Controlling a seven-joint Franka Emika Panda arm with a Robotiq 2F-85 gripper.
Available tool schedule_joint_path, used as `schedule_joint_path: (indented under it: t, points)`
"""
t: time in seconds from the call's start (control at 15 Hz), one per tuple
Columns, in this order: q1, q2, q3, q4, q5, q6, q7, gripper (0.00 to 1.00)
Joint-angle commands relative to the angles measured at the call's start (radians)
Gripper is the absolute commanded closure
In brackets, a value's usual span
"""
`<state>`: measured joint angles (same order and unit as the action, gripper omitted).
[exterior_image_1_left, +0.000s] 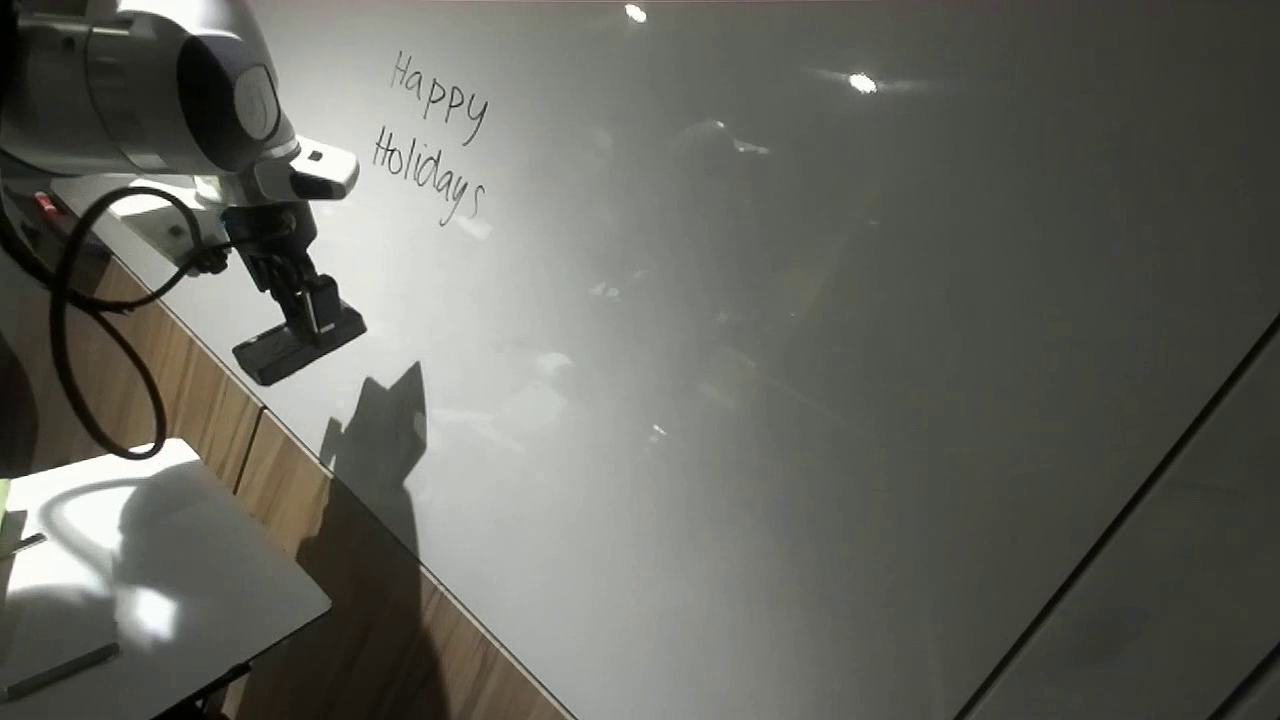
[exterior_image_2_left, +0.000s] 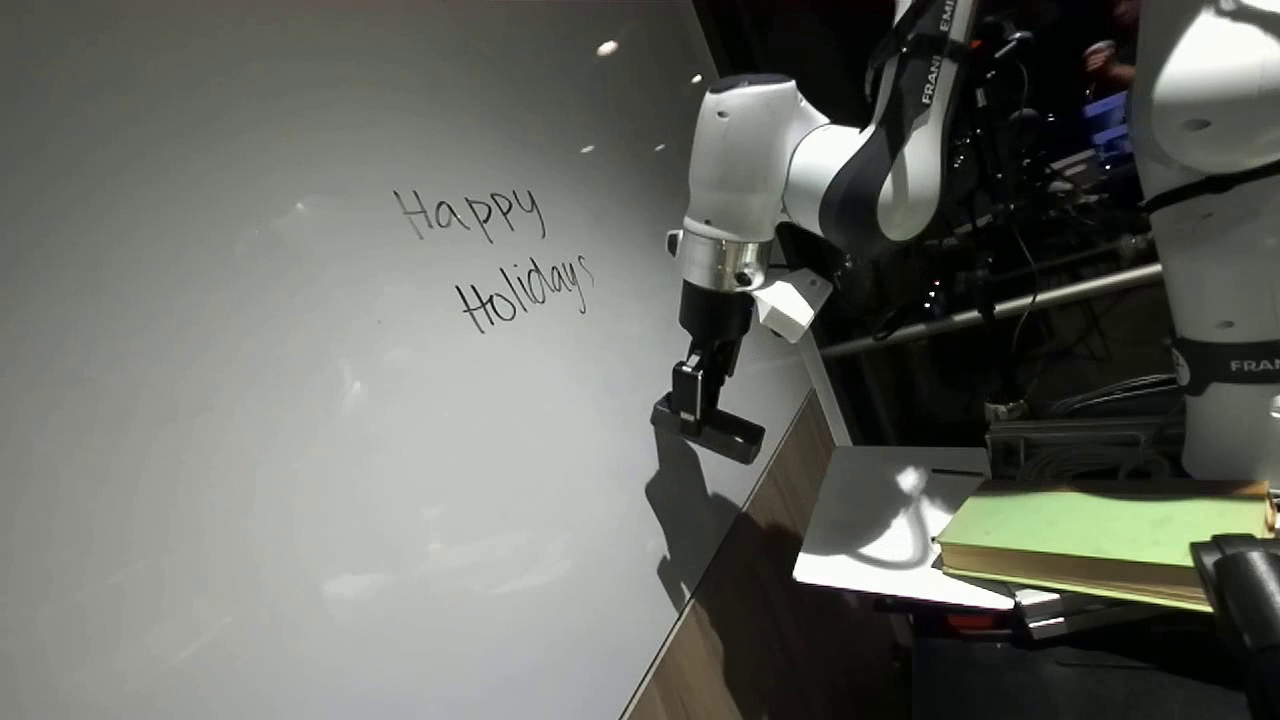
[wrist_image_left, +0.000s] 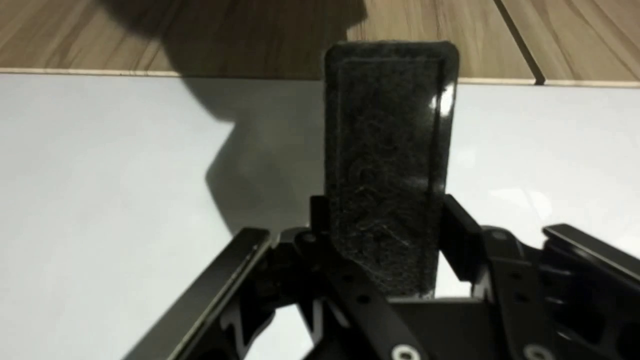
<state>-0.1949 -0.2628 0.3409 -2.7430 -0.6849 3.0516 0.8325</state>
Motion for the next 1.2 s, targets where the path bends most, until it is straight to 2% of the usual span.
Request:
schedule_joint_path:
  t: [0.0,0.13,0.27,0.4,0.53,0.6,0.67,0.93,1.13]
  points:
    - [0.117,-0.146,-0.084,-0.002,0.02,-0.03,0.036,0.7]
    - [0.185,-0.257,-0.129,-0.033,0.049,-0.06,0.023,0.7]
    - [0.249,-0.321,-0.176,0.001,0.039,-0.124,0.033,0.7]
    - [0.304,-0.462,-0.213,-0.046,0.075,-0.192,-0.004,0.7]
    - [0.372,-0.53,-0.258,0.0,0.075,-0.288,-0.008,0.7]
    - [0.383,-0.568,-0.264,0.001,0.073,-0.304,-0.006,0.7]
    - [0.381,-0.625,-0.26,-0.035,0.079,-0.291,-0.013,0.7]
    - [0.383,-0.618,-0.219,-0.007,0.013,-0.209,0.074,0.7]
    - [0.336,-0.594,-0.13,-0.01,-0.053,-0.125,0.201,0.7]
